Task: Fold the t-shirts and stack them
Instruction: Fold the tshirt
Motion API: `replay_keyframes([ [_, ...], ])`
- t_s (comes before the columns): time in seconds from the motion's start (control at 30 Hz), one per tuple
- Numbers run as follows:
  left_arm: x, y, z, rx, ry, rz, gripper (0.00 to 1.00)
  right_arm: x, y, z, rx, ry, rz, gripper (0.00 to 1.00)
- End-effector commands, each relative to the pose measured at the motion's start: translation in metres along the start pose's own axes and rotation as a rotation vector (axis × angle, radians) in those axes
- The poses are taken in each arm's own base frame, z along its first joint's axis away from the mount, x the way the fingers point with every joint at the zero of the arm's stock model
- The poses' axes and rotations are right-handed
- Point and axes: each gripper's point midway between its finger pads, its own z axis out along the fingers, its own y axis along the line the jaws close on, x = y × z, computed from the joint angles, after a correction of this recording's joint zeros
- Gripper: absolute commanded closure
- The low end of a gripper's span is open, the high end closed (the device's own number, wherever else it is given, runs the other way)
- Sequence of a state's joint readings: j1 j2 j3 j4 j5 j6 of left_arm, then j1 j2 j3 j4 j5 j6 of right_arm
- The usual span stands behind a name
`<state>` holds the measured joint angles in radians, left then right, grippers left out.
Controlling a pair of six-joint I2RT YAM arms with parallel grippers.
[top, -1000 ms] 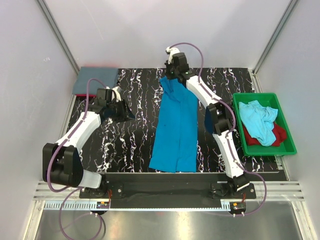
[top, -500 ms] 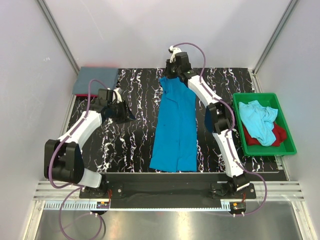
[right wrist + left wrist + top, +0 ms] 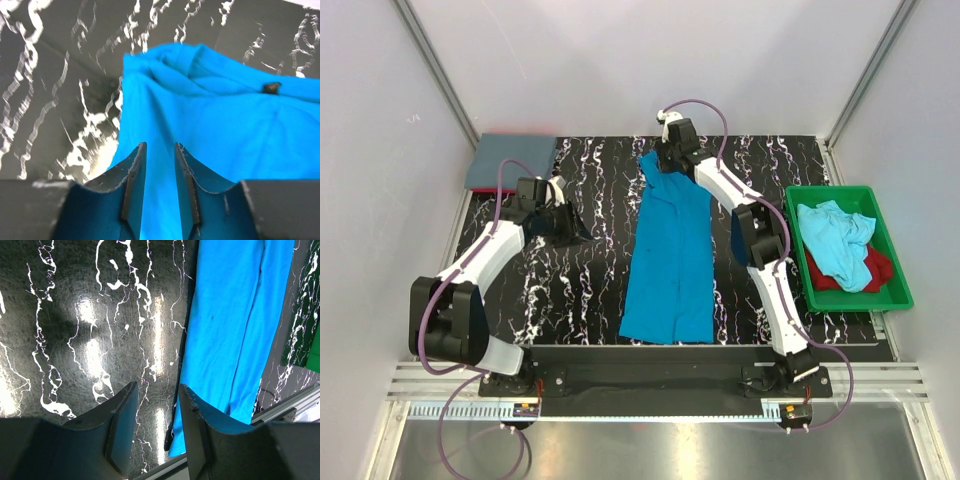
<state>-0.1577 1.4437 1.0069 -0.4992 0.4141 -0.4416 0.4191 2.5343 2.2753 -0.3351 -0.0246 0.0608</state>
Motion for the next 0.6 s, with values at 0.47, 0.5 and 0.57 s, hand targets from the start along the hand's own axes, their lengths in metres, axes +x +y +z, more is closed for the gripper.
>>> replay_keyframes([
  [0.47,-0.01,-0.015,-0.011,0.067,-0.05,0.034,0.57,0.001,0.065,-0.049,0.049,-0.055,-0.615,0.61],
  [0.5,-0.01,-0.015,-0.011,0.068,-0.05,0.031,0.57,0.005,0.064,-0.047,0.056,-0.045,-0.627,0.6],
  [0.57,-0.009,-0.013,-0.01,0.066,-0.046,0.027,0.57,0.008,0.059,-0.045,0.081,-0.033,-0.659,0.59],
])
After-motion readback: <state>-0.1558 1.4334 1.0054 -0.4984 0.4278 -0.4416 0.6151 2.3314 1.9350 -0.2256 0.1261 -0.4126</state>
